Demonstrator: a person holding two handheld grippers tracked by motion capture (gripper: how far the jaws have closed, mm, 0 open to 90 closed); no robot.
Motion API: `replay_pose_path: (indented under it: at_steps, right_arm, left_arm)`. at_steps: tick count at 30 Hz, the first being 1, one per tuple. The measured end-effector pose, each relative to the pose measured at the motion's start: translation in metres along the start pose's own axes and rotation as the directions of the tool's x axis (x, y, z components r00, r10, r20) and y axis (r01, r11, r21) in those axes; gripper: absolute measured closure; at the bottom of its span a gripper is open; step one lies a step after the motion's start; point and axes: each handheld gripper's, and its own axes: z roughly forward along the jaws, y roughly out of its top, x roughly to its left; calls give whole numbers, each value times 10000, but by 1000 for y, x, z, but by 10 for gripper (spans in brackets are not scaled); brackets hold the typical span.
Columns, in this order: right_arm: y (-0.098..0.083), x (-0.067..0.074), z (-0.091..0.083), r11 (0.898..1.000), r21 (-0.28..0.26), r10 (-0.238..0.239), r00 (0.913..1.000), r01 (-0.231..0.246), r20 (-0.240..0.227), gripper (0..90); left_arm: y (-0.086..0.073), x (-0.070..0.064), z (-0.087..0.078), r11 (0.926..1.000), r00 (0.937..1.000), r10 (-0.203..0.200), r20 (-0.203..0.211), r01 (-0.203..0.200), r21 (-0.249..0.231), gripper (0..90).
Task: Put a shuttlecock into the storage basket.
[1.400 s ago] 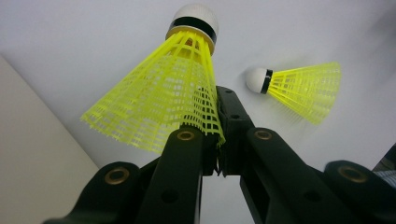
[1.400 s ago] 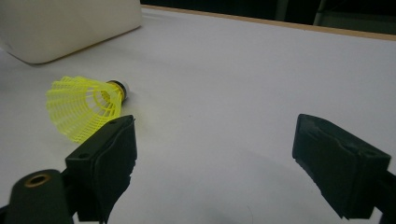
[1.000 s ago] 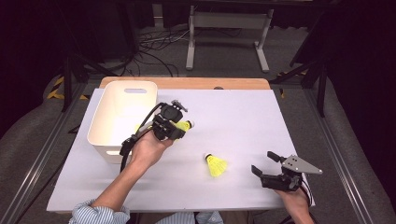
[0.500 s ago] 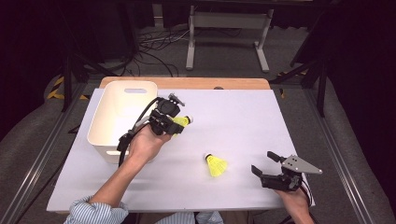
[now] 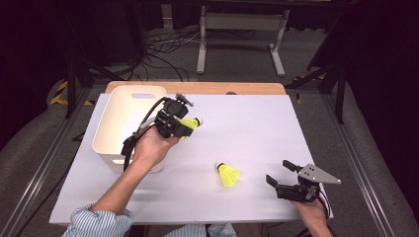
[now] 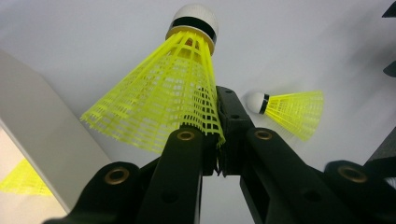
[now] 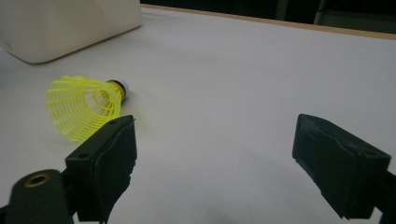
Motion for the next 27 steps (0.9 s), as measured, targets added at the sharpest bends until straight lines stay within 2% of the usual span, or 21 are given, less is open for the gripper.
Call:
replay_pose_path:
  at_steps: [15, 27]
  right_arm:
    - [0, 0, 0, 10000, -11, -30, 10000, 30, -2, 144]
    - [0, 0, 0, 10000, -5, -34, 10000, 34, -6, 143]
  left_arm:
    - [1, 13, -11, 9995, 9995, -295, -54, 294, -132, 881]
    - [1, 22, -20, 9989, 9988, -425, -249, 419, -228, 880]
